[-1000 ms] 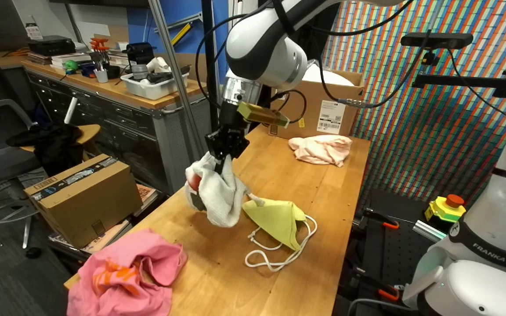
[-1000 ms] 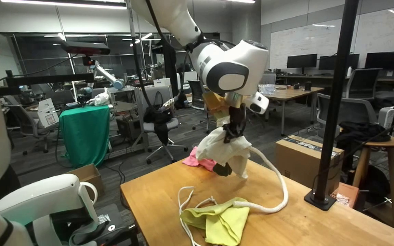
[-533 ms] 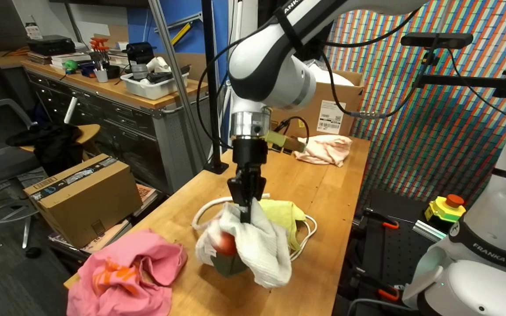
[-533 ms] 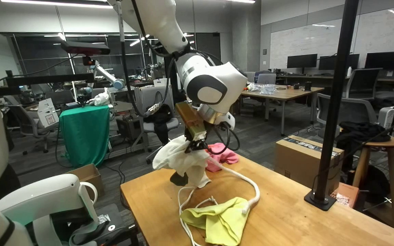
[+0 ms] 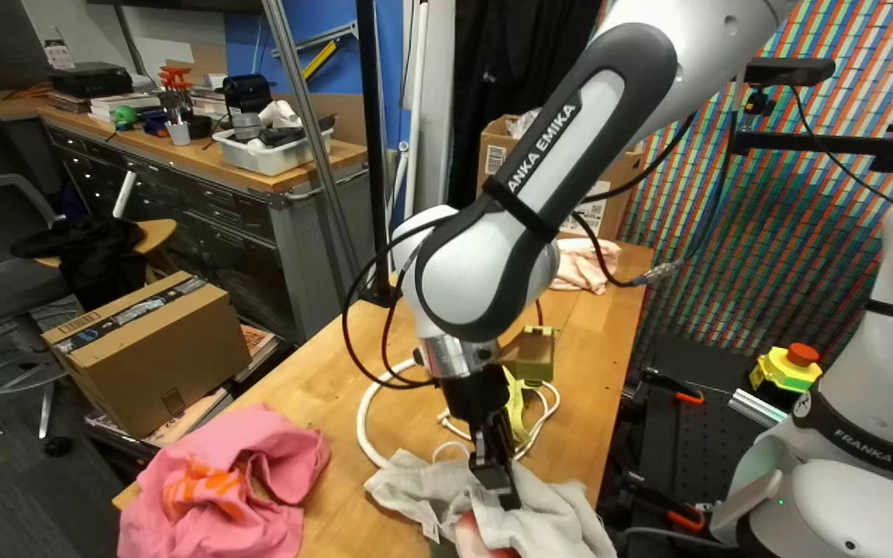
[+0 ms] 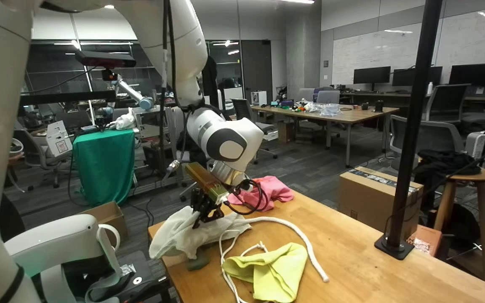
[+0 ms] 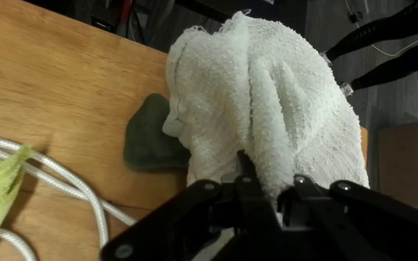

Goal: Move the peach shirt to the right, move the pink shirt to the left, move the white towel to the left, move the yellow towel to the right, move the thick white rope forwards, move the radish backwards

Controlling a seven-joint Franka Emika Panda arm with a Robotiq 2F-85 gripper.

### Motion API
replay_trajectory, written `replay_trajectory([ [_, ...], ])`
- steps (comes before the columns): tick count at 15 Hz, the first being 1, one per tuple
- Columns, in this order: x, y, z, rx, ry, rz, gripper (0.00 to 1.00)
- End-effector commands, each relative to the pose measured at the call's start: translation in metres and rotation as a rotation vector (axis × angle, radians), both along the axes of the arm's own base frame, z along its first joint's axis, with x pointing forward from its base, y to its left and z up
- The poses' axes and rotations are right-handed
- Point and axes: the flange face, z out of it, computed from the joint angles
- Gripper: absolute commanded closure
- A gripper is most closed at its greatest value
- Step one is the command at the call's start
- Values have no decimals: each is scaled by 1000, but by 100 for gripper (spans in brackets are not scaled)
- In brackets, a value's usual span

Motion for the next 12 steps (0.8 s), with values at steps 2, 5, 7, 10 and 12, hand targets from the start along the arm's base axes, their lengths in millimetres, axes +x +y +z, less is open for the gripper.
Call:
replay_trajectory([
  [2, 1, 39, -18, 15, -44, 30, 93],
  [5, 13, 51, -12, 50, -62, -9, 92],
  [7, 24, 54, -11, 59, -75, -42, 92],
  [10, 35, 54, -10, 57, -90, -70, 61],
  [12, 40, 53, -11, 49, -87, -79, 54],
])
